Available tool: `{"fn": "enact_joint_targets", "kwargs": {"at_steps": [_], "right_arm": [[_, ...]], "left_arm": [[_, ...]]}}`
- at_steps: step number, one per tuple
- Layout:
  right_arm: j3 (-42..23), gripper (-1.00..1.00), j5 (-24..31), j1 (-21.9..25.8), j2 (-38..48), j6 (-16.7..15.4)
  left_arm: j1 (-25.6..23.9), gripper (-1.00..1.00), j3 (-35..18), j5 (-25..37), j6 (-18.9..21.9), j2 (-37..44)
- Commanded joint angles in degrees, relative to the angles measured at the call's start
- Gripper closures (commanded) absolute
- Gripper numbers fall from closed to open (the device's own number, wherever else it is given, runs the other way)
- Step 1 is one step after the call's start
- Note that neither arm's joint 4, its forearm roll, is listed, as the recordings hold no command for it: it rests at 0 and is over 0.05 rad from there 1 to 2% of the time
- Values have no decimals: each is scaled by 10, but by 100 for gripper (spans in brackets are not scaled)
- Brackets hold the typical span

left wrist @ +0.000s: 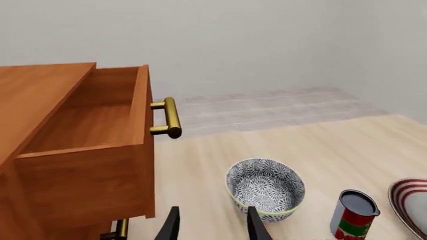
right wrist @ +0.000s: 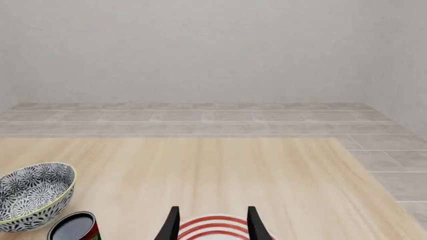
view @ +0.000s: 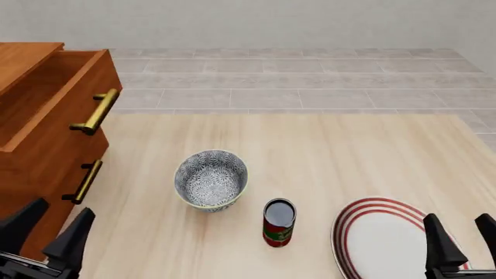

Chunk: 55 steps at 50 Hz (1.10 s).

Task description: Put the bowl on top of the cabinet.

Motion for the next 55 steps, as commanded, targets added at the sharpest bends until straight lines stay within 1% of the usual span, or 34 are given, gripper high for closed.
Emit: {"fn": "enact_joint_targets", "kwargs": {"at_steps": [1, 2, 3, 6, 13, 18, 20, 23, 24, 27, 28, 29, 31, 32, 34, 35, 38, 39, 41, 49, 55], "right_arm": [[0, -100, 0, 0, 0, 0], [0, -100, 0, 0, 0, 0], [0, -100, 0, 0, 0, 0], [0, -100, 0, 0, 0, 0], [0, -100, 0, 0, 0, 0], [0, -100, 0, 0, 0, 0], [0, -100, 0, 0, 0, 0], [0, -100, 0, 0, 0, 0], [0, -100, 0, 0, 0, 0], [0, -100, 0, 0, 0, 0], [0, -100, 0, 0, 0, 0], [0, -100, 0, 0, 0, 0], [0, -100, 0, 0, 0, 0], [0, -100, 0, 0, 0, 0], [0, -100, 0, 0, 0, 0], [0, -100, 0, 0, 0, 0], [0, -100, 0, 0, 0, 0], [0, -100, 0, 0, 0, 0], [0, -100, 0, 0, 0, 0], [0, -100, 0, 0, 0, 0], [0, -100, 0, 0, 0, 0]], "left_arm": [[-33, -100, -16, -53, 1, 76], [-39, -100, -20, -61, 2, 88], [-46, -100, -24, -70, -9, 112], [-51, -100, -29, -77, -1, 116], [-71, -100, -35, -126, 1, 178], [-81, -100, -39, -143, -1, 206], [-88, -100, -43, -149, -11, 229], [-85, -100, -46, -157, -8, 239], [-89, -100, -51, -161, -15, 253], [-93, -100, -58, -173, -3, 271], [-95, -100, -60, -175, -10, 279], [-98, -100, -63, -178, -4, 280], [-98, -100, -70, -193, -9, 312], [-97, -100, -72, -206, -3, 327], [-99, -100, -84, -214, -16, 365], [-94, -100, -87, -218, -11, 369], [-94, -100, -92, -220, -9, 374], [-90, -100, -98, -221, -15, 386], [-90, -100, -103, -221, -8, 388], [-98, -100, -116, -211, -2, 406], [-96, -100, -130, -203, -13, 422]]}}
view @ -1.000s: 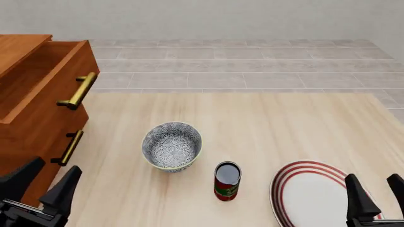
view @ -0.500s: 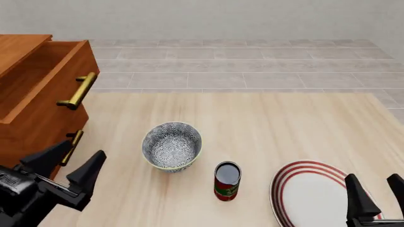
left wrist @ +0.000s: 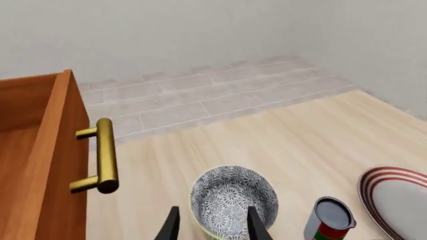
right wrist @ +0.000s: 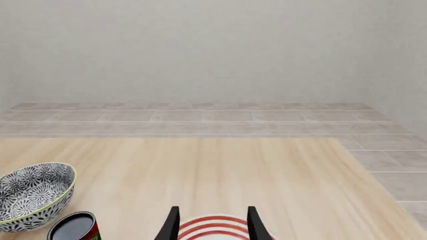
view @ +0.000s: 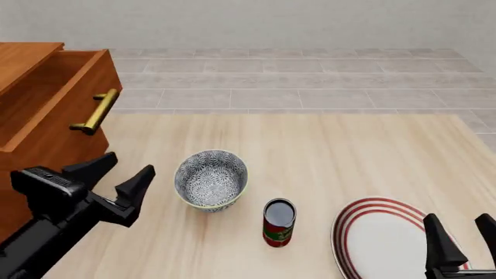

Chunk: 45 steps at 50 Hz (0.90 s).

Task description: Put the bowl on top of the cabinet.

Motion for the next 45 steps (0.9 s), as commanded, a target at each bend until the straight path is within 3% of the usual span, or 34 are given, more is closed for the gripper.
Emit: {"fn": "enact_joint_targets", "kwargs": {"at_steps": [1, 21, 45], "right_arm": [[0, -100, 0, 0, 0, 0], [0, -100, 0, 0, 0, 0], [0, -100, 0, 0, 0, 0]], "left_arm": [[2, -100, -27, 4, -17, 42], [26, -100, -58, 25, -48, 109], [7, -100, -87, 54, -12, 143]]}}
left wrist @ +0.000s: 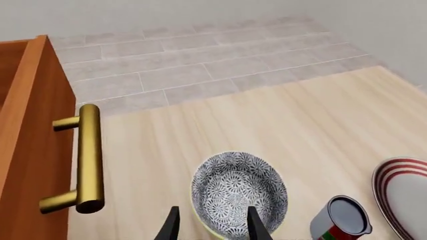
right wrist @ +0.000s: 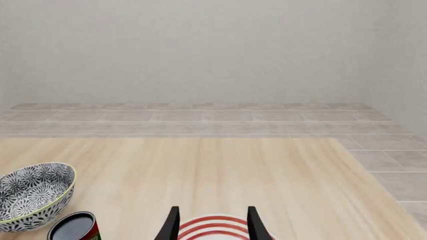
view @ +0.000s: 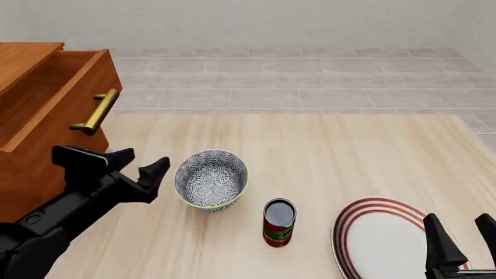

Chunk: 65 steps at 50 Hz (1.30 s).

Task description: Put the bowl on top of the cabinet.

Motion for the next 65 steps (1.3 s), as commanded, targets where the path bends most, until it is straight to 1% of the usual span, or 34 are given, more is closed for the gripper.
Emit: {"fn": "enact_joint_targets", "kwargs": {"at_steps": [1, 7, 9, 15, 24, 33, 42, 56, 65], "right_arm": [[0, -100, 0, 0, 0, 0], [0, -100, 0, 0, 0, 0], [0, -100, 0, 0, 0, 0], [0, -100, 0, 0, 0, 0], [0, -100, 0, 0, 0, 0], [0, -100, 0, 0, 0, 0], [0, -100, 0, 0, 0, 0], [0, -100, 0, 0, 0, 0], [0, -100, 0, 0, 0, 0]], "left_arm": [[-8, -100, -12, 9, 17, 16], [-13, -100, -23, 8, 24, 33], [-17, -100, -30, 2, 32, 55], [-17, -100, -38, -21, 37, 98], [-24, -100, -51, -25, 42, 122], [-25, -100, -57, -49, 49, 168], [-22, -100, -64, -57, 51, 185], [-10, -100, -58, -68, 48, 190], [-3, -100, -60, -81, 47, 211]]}}
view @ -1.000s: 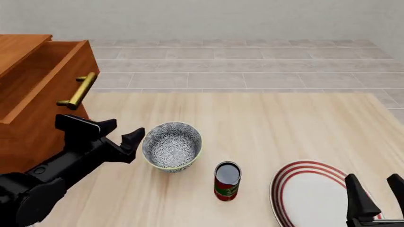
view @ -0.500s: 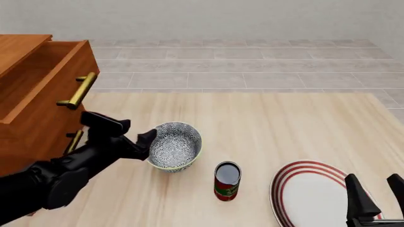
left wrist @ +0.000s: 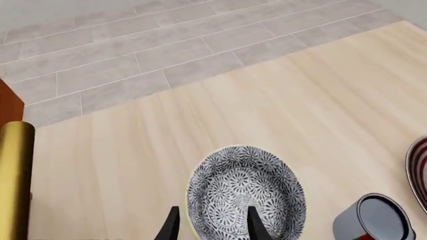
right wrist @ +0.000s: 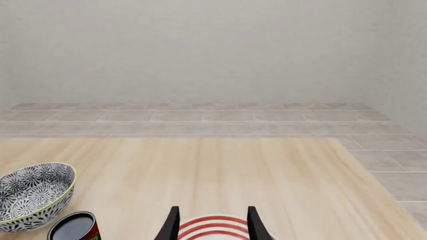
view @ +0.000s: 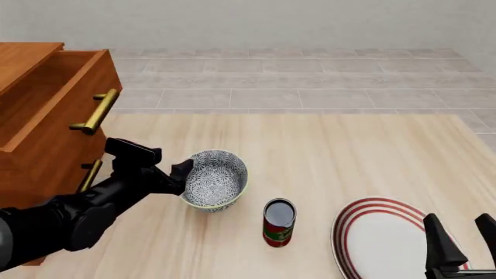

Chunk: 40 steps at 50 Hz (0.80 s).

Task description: Put the bowl on top of the cabinet.

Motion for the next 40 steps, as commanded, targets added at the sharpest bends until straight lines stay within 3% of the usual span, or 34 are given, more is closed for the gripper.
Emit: {"fn": "enact_joint_targets", "kwargs": {"at_steps": [1, 40], "right_arm": [[0, -100, 0, 0, 0, 0], [0, -100, 0, 0, 0, 0]], "left_arm": [[11, -100, -2, -15, -1, 23], [26, -100, -13, -59, 12, 97]]}}
